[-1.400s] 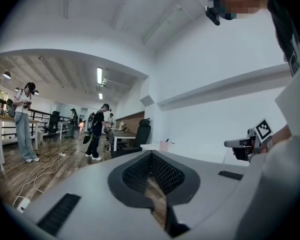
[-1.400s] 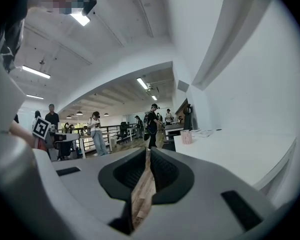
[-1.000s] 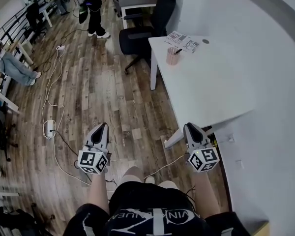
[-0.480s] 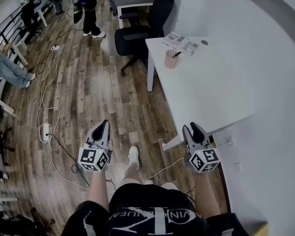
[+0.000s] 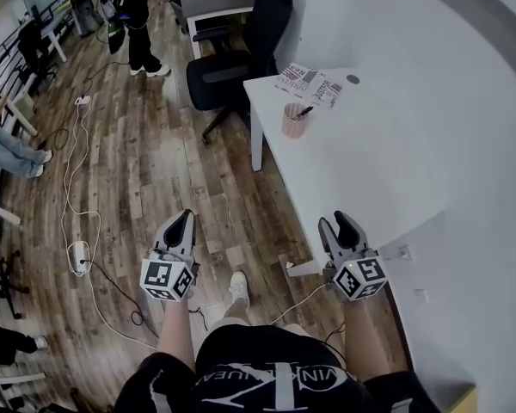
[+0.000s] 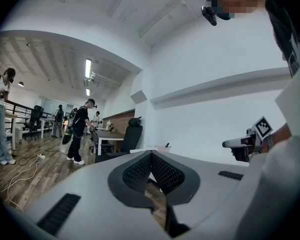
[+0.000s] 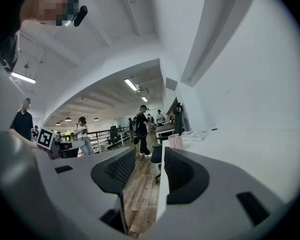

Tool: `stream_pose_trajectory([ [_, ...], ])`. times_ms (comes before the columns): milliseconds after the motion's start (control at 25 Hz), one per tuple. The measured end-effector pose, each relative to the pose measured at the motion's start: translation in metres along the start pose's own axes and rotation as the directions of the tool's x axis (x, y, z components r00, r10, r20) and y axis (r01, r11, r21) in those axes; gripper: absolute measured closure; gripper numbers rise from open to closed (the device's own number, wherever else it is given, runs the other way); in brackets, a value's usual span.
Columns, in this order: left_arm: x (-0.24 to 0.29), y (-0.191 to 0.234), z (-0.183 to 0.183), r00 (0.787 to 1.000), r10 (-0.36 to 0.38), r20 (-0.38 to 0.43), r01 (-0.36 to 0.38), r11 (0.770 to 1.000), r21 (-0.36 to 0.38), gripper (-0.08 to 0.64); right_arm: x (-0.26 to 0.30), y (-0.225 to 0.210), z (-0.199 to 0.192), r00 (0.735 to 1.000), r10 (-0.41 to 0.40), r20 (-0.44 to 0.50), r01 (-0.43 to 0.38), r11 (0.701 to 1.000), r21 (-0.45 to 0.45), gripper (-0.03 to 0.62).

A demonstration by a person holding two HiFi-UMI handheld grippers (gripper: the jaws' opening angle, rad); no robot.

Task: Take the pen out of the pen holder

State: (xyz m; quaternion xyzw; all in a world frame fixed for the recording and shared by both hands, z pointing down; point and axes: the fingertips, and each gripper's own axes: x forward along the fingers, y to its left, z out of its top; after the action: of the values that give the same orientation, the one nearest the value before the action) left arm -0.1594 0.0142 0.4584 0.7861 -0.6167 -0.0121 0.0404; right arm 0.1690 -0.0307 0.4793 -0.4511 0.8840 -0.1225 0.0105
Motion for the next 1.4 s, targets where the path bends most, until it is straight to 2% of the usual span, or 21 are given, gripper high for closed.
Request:
stream_pose_trajectory([
  [440,0.078,0.042,0.002,0.996,-0.075,-0.039,0.075,0.997,-0.001,0.546,0.063,-0.021,0.006,0.997,-0.079,-0.013,0.079,0.996,0.051,0.423],
  [960,0.163,0.086,-0.005,0.981,-0.184,-0.063,0.184,0.983,0.001,0.546,0.133,-0.040,0.003,0.984,-0.179,-0.014,0.180,0.981,0.077,0.420],
  [1400,0.216,0.093,-0.009,0.975,-0.217,-0.053,0.216,0.976,-0.013,0.546,0.183,-0.059,0.010,0.985,-0.174,-0.008,0.174,0.981,0.084,0.419],
])
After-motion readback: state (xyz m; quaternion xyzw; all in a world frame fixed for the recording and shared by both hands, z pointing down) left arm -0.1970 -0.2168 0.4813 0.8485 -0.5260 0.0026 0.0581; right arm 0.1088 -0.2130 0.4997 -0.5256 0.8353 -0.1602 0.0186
